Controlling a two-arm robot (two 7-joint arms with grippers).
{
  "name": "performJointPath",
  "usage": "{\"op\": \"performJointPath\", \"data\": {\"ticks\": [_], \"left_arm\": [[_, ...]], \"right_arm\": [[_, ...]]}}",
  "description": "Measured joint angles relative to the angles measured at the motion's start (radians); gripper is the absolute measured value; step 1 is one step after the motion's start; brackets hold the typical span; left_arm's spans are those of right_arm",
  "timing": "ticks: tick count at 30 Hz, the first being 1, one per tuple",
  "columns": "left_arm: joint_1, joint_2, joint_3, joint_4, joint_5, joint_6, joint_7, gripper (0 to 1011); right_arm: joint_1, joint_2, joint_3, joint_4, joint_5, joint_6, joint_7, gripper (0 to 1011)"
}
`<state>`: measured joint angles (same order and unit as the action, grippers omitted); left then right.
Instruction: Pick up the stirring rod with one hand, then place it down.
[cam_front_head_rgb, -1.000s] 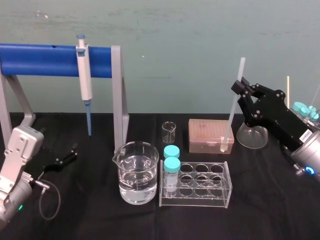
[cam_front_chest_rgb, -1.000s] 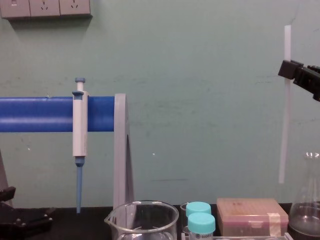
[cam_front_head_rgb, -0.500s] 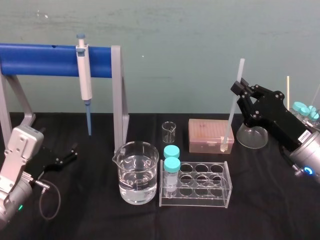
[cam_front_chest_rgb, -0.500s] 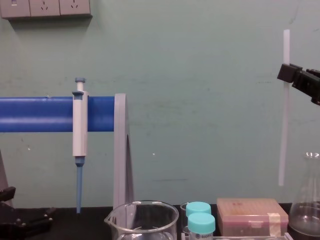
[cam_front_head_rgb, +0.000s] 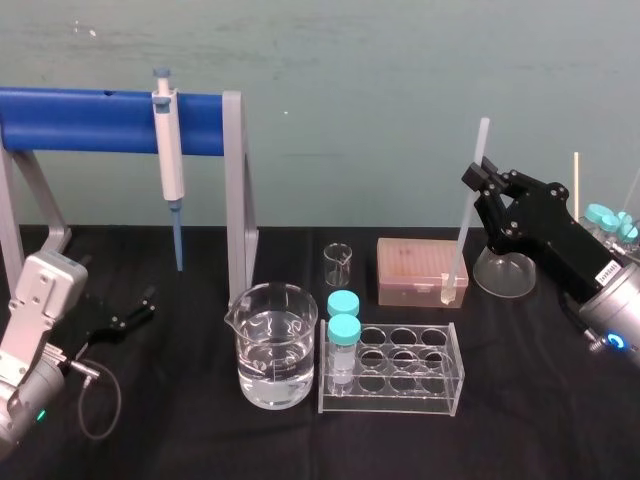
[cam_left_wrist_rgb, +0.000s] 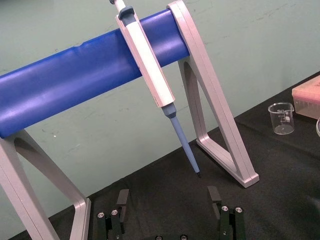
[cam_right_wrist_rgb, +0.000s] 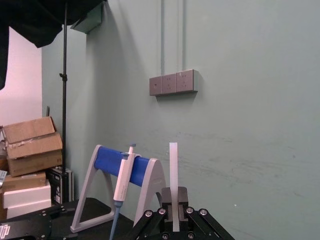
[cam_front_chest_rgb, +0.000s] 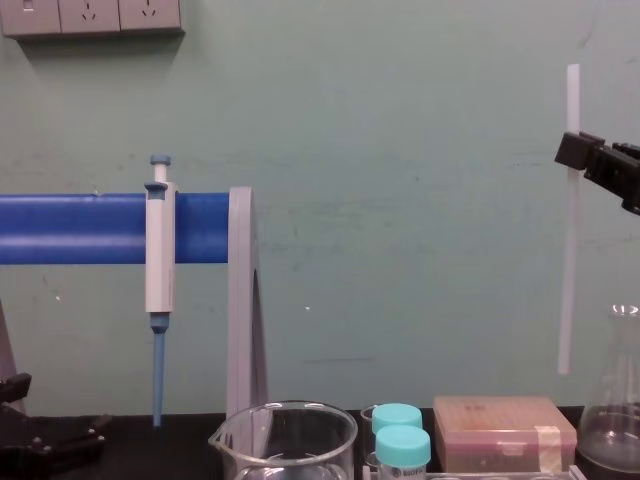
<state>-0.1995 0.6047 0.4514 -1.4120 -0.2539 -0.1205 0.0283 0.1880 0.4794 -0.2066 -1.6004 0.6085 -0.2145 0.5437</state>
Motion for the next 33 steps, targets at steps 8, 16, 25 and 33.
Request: {"op": "performJointPath", "data": {"ticks": [8,16,25,33], "left_arm": [[0.000,0.000,0.000,0.000,0.000,0.000,0.000,1000],[0.000,0.000,0.000,0.000,0.000,0.000,0.000,1000],[0.000,0.000,0.000,0.000,0.000,0.000,0.000,1000],[0.000,0.000,0.000,0.000,0.000,0.000,0.000,1000]], "right_arm": [[0.008,-0.003,-0.003,0.010,0.001,0.002,0.004,62],[0.012,-0.005,-0.005,0.015,0.002,0.002,0.006,62],[0.014,-0.004,-0.006,0.016,0.006,0.002,0.011,62],[0.014,-0.003,-0.008,0.018,0.009,0.002,0.012,62]]}}
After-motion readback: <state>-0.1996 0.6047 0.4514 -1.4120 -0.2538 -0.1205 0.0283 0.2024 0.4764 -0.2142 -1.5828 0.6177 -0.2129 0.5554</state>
